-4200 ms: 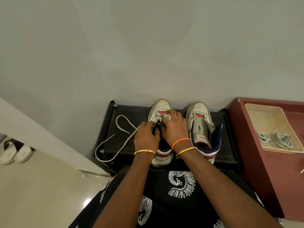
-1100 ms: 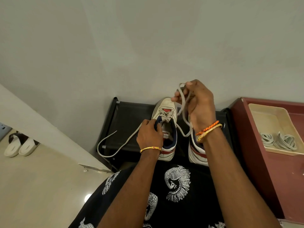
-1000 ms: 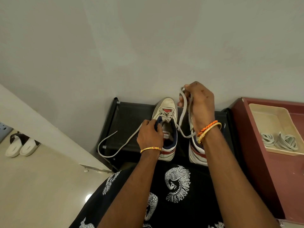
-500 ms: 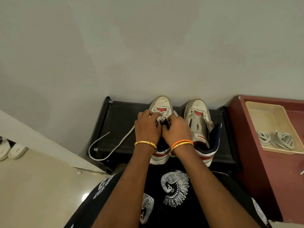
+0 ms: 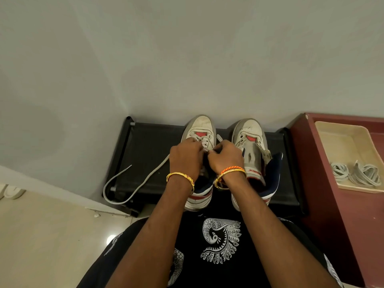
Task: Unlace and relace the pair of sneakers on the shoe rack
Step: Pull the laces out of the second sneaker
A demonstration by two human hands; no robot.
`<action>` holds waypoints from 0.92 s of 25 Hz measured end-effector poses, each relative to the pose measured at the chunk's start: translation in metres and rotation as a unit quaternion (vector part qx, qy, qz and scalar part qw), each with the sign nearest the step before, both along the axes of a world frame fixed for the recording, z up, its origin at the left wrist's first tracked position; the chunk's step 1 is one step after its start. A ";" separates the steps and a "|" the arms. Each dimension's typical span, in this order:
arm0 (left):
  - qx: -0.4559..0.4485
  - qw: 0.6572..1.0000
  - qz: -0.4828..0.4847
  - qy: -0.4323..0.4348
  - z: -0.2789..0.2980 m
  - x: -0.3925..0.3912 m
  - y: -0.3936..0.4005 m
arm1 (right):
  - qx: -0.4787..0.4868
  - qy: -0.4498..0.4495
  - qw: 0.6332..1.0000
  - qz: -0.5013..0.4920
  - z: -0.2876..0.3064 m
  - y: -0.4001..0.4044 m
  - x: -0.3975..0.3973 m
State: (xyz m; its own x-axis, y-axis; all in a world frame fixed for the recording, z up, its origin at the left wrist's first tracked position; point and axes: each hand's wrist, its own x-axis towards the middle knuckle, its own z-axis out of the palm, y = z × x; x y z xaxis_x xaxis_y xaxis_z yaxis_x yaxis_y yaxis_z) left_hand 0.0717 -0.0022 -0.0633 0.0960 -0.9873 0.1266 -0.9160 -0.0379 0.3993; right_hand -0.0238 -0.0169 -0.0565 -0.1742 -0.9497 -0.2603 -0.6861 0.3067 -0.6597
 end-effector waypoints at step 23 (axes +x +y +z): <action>-0.004 1.000 0.008 0.009 -0.005 0.009 -0.003 | 0.074 -0.094 0.992 0.051 0.004 -0.010 -0.019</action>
State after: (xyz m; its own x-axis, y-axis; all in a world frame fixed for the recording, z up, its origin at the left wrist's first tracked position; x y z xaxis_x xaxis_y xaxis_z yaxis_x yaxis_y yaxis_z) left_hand 0.0808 -0.0056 -0.0685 0.1135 -0.9847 0.1325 -0.9078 -0.0486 0.4165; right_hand -0.0429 -0.0265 -0.0524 -0.0146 -0.9091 -0.4163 -0.5872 0.3447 -0.7323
